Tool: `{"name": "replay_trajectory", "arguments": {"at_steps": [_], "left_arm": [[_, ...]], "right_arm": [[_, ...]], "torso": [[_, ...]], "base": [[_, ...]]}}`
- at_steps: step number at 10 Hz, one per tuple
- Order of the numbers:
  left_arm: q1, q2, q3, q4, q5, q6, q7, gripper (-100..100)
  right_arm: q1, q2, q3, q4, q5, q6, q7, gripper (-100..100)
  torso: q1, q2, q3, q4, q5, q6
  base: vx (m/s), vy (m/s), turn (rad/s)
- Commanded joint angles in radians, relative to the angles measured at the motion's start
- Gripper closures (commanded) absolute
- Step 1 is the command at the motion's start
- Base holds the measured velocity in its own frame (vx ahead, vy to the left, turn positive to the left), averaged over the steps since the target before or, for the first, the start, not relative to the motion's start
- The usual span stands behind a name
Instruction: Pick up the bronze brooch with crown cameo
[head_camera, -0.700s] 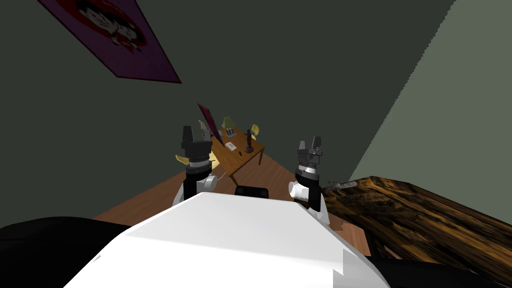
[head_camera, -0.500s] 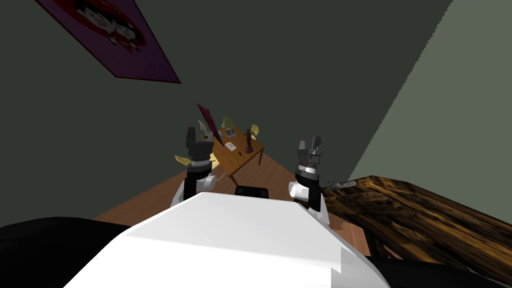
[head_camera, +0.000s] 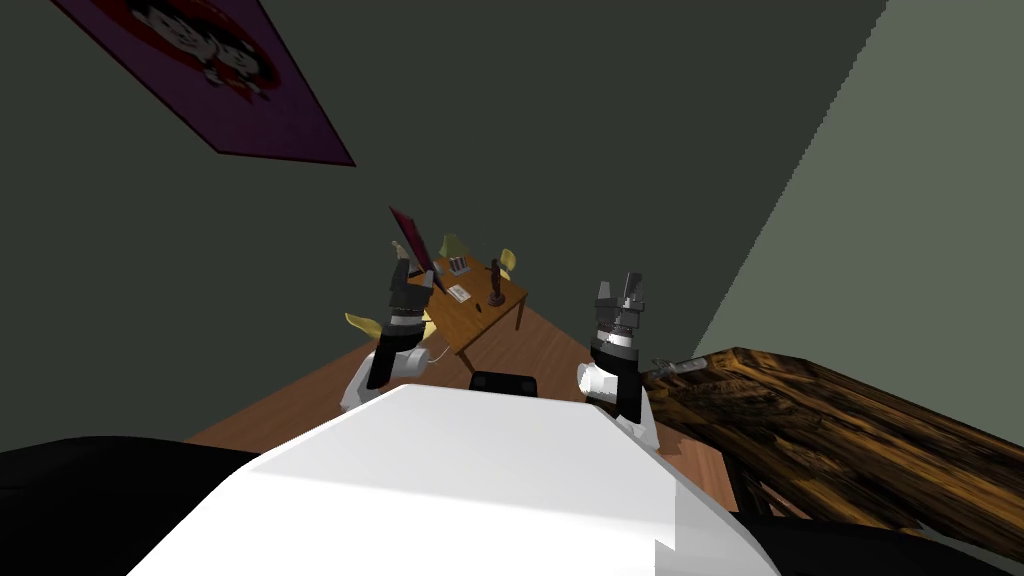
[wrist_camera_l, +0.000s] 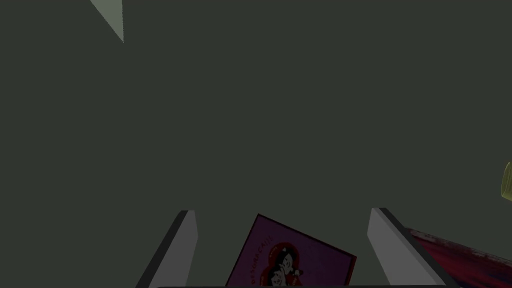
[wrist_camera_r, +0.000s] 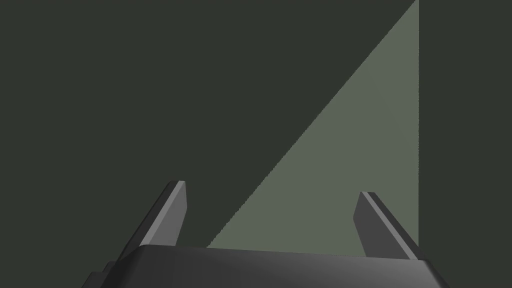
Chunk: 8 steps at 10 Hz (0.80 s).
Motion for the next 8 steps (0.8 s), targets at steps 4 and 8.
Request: {"name": "replay_trajectory", "arguments": {"at_steps": [4, 8], "left_arm": [[-0.058, 0.035, 0.062, 0.113, 0.034, 0.137, 0.045, -100], [-0.091, 0.049, 0.097, 0.178, 0.054, 0.228, 0.071, -100]], "right_arm": [[0.000, 0.000, 0.000, 0.000, 0.000, 0.000, 0.000, 0], [0.000, 0.000, 0.000, 0.000, 0.000, 0.000, 0.000, 0]], "torso": [[0.000, 0.000, 0.000, 0.000, 0.000, 0.000], [0.000, 0.000, 0.000, 0.000, 0.000, 0.000]], "base": [[0.001, -0.006, -0.033], [0.001, -0.006, -0.025]]}}
